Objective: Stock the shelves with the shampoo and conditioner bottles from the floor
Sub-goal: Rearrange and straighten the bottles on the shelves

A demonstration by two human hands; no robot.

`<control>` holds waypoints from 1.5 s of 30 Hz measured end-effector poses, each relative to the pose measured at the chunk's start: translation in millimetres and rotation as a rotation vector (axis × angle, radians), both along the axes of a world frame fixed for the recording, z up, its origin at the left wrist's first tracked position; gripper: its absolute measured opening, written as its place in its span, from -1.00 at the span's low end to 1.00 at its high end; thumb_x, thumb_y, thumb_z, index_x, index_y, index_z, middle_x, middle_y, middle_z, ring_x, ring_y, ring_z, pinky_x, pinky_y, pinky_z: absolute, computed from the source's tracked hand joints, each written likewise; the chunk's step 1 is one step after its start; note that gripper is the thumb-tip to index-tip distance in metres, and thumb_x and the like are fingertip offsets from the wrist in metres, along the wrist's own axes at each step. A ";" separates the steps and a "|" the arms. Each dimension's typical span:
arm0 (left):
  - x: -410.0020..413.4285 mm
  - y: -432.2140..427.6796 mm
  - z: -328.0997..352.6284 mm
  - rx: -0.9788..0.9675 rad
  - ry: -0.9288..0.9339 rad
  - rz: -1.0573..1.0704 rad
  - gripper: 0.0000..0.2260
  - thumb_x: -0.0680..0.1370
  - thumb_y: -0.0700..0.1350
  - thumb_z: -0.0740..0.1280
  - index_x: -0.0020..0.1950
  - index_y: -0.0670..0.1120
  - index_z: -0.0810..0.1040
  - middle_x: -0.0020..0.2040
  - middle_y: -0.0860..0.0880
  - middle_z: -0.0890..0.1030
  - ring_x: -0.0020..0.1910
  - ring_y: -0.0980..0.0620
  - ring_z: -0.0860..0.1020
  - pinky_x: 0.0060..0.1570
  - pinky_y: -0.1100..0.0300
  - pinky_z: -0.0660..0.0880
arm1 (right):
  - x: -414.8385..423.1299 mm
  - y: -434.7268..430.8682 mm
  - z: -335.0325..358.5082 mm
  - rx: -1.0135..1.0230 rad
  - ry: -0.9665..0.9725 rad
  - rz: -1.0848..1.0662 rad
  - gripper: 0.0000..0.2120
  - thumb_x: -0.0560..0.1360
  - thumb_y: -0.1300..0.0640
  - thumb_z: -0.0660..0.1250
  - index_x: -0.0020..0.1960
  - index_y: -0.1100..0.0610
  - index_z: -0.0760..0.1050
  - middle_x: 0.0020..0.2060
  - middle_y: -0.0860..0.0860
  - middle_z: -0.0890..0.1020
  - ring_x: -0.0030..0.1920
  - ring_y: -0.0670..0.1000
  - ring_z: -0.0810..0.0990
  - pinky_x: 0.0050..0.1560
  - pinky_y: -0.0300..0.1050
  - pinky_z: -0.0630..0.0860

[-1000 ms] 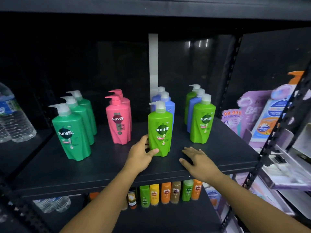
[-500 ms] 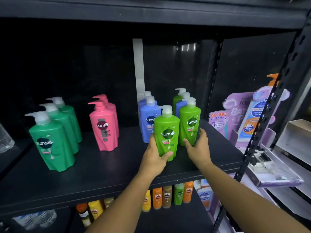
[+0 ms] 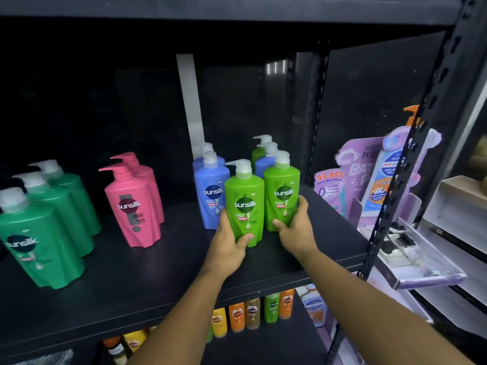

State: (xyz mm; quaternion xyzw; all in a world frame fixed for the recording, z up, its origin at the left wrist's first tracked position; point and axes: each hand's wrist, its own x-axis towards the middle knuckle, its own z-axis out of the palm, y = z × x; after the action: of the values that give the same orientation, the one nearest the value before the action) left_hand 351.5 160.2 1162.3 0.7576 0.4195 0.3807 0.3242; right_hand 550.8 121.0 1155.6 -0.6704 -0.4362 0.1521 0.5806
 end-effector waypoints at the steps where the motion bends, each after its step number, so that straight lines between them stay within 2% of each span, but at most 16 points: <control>1: 0.4 0.3 0.1 -0.002 0.005 0.009 -0.19 0.53 -0.02 0.48 0.61 0.15 0.02 0.45 0.09 0.47 0.39 0.04 0.48 0.41 -0.03 0.42 | 2.0 -0.8 0.0 0.008 0.001 -0.033 -0.24 0.42 0.30 0.50 0.41 -0.14 0.18 0.16 -0.05 0.59 0.18 0.02 0.59 0.27 0.12 0.52; 5: 1.6 -3.2 1.1 -0.001 0.006 0.017 -0.22 0.55 -0.04 0.47 0.60 0.14 0.03 0.43 0.07 0.48 0.37 0.03 0.49 0.40 -0.03 0.43 | 19.3 -1.5 2.5 0.006 -0.009 -0.138 -0.22 0.41 0.27 0.50 0.46 -0.04 0.15 0.19 0.06 0.57 0.20 0.16 0.56 0.27 0.19 0.50; 11: 1.8 -3.6 2.6 -0.017 0.011 0.019 -0.20 0.57 -0.01 0.45 0.63 0.14 -0.02 0.47 0.10 0.45 0.41 0.06 0.45 0.43 0.01 0.39 | 52.3 4.9 5.4 -0.043 -0.021 -0.227 -0.19 0.45 0.24 0.49 0.52 0.02 0.08 0.24 0.14 0.57 0.24 0.24 0.54 0.29 0.16 0.48; 16: 1.6 -2.9 3.3 -0.009 0.001 0.011 -0.24 0.57 -0.06 0.45 0.61 0.13 0.05 0.42 0.14 0.48 0.36 0.12 0.47 0.32 0.19 0.36 | 57.3 6.4 11.4 -0.042 -0.001 -0.243 -0.20 0.47 0.23 0.49 0.56 0.12 0.11 0.35 0.16 0.49 0.34 0.22 0.47 0.36 0.08 0.39; 19: 0.9 -2.0 3.5 -0.014 0.000 0.012 -0.26 0.57 -0.05 0.46 0.59 0.14 0.08 0.39 0.16 0.51 0.34 0.12 0.49 0.36 0.11 0.41 | 37.2 -1.1 9.3 0.088 -0.208 -0.391 -0.32 0.45 0.20 0.50 0.48 0.22 0.26 0.30 0.21 0.45 0.31 0.23 0.39 0.36 0.06 0.28; 21: 0.8 -1.5 3.4 -0.022 -0.002 0.016 -0.27 0.57 -0.04 0.46 0.59 0.15 0.09 0.39 0.15 0.51 0.34 0.12 0.49 0.37 0.09 0.42 | 18.0 -2.6 5.7 0.210 -0.339 -0.290 -0.47 0.50 0.19 0.45 0.41 0.22 0.35 0.24 0.15 0.49 0.26 0.16 0.45 0.32 0.03 0.35; 23: 1.1 -1.3 3.3 -0.022 -0.010 0.016 -0.27 0.56 -0.04 0.46 0.59 0.16 0.09 0.40 0.14 0.51 0.35 0.11 0.49 0.39 0.07 0.42 | 3.6 6.2 2.1 0.225 -0.300 -0.084 -0.53 0.54 0.13 0.41 0.39 0.16 0.37 0.24 0.06 0.53 0.25 0.08 0.51 0.28 0.01 0.46; 25: 1.3 -1.5 3.6 -0.019 -0.013 0.017 -0.27 0.56 -0.05 0.47 0.59 0.14 0.10 0.40 0.14 0.51 0.35 0.12 0.49 0.39 0.06 0.43 | -3.1 24.5 -1.3 0.186 -0.220 0.015 -0.46 0.50 0.06 0.41 0.41 0.14 0.33 0.26 0.05 0.53 0.26 0.08 0.53 0.26 0.10 0.51; 29: 0.8 -1.6 3.2 -0.015 -0.017 0.017 -0.28 0.56 -0.06 0.47 0.58 0.14 0.12 0.38 0.15 0.52 0.33 0.14 0.50 0.37 0.07 0.45 | -1.8 59.1 -4.0 0.043 -0.091 0.049 -0.10 0.44 0.01 0.49 0.58 0.14 0.03 0.46 0.09 0.39 0.45 0.13 0.41 0.38 0.20 0.44; 32: 0.6 0.9 1.5 -0.011 -0.017 0.017 -0.26 0.56 -0.04 0.47 0.59 0.14 0.09 0.39 0.14 0.52 0.34 0.13 0.50 0.36 0.08 0.46 | 7.8 78.4 -2.0 0.042 -0.054 0.049 0.03 0.37 -0.03 0.55 0.60 0.05 -0.05 0.52 0.07 0.34 0.50 0.10 0.37 0.43 0.21 0.39; 36: 0.4 3.2 -0.1 -0.019 -0.021 0.014 -0.25 0.56 -0.02 0.47 0.60 0.16 0.08 0.40 0.15 0.51 0.35 0.14 0.50 0.37 0.06 0.46 | 11.1 77.2 5.0 0.018 -0.115 0.000 -0.05 0.44 0.14 0.53 0.60 -0.01 -0.03 0.43 0.06 0.47 0.36 0.15 0.51 0.32 0.16 0.49; 42: -0.5 4.2 -0.1 -0.018 -0.015 0.007 -0.25 0.55 0.00 0.47 0.59 0.17 0.08 0.39 0.15 0.51 0.35 0.12 0.49 0.38 0.01 0.46 | -2.2 42.2 7.0 0.058 -0.202 -0.029 -0.15 0.43 0.09 0.53 0.54 -0.03 0.09 0.31 0.02 0.54 0.23 0.13 0.58 0.12 0.08 0.57; 45: -2.1 3.5 -0.7 -0.009 -0.018 0.004 -0.26 0.55 0.00 0.47 0.58 0.17 0.10 0.39 0.16 0.52 0.35 0.11 0.50 0.38 -0.01 0.45 | -5.9 14.1 5.6 0.082 -0.215 -0.007 -0.17 0.44 0.07 0.54 0.54 -0.03 0.12 0.34 -0.04 0.52 0.29 0.05 0.54 0.19 0.03 0.53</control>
State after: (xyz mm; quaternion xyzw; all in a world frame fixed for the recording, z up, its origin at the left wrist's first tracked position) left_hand 349.4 163.7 1161.7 0.7518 0.4198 0.3864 0.3305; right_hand 544.9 135.2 1161.2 -0.6600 -0.4995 0.0593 0.5580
